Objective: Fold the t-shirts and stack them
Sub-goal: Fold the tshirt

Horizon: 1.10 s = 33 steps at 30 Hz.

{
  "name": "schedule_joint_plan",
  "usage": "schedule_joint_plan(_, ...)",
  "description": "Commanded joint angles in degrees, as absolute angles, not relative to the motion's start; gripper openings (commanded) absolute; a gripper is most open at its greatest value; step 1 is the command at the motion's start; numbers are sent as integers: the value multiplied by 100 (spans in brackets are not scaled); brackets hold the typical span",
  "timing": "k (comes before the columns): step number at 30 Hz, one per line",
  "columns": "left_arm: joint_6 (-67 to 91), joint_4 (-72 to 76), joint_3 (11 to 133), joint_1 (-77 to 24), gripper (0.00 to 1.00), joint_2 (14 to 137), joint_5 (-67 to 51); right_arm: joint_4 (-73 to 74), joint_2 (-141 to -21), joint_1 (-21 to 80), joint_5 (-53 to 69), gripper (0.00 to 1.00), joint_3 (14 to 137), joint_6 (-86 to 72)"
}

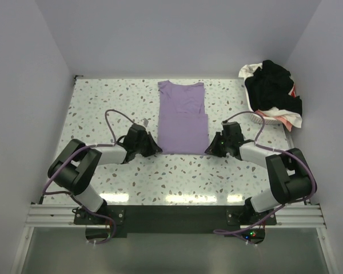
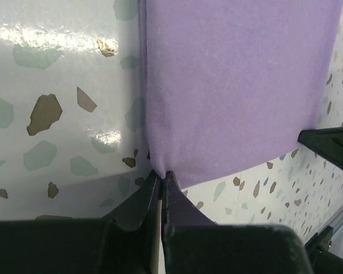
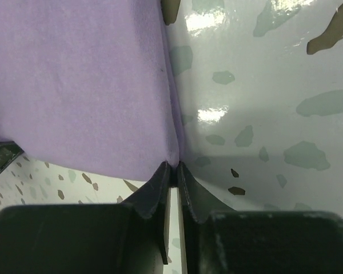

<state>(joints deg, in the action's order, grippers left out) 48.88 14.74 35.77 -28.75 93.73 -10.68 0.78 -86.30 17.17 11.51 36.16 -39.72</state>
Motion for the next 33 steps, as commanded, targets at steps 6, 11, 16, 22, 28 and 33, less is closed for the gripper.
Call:
schedule_joint_plan(6, 4843, 1002, 3156, -2953, 0, 8808, -756, 307, -7930, 1714, 1134, 0, 3200, -3885)
schedule_joint_plan(11, 4983, 879, 2585, -3137, 0, 7973, -730, 658, -7077, 1714, 1239, 0, 2752, -3841)
schedule_joint_plan(16, 5272, 818, 1883, -3549, 0, 6938, -633, 1133, -5665, 1714, 1362, 0, 2164, -3911)
schedule_joint_plan(22, 5756, 502, 1284, -4296, 0, 5600, -256, 2405, -3931, 1722, 1599, 0, 1688, -4025)
schedule_joint_plan(28, 6029, 106, 1134, -4825, 0, 4878, 139, 3084, -2778, 1714, 1855, 0, 1687, -4157)
schedule_joint_plan(33, 5951, -263, 1598, -4816, 0, 4930, 351, 3270, -2995, 1714, 1670, 0, 2309, -4026)
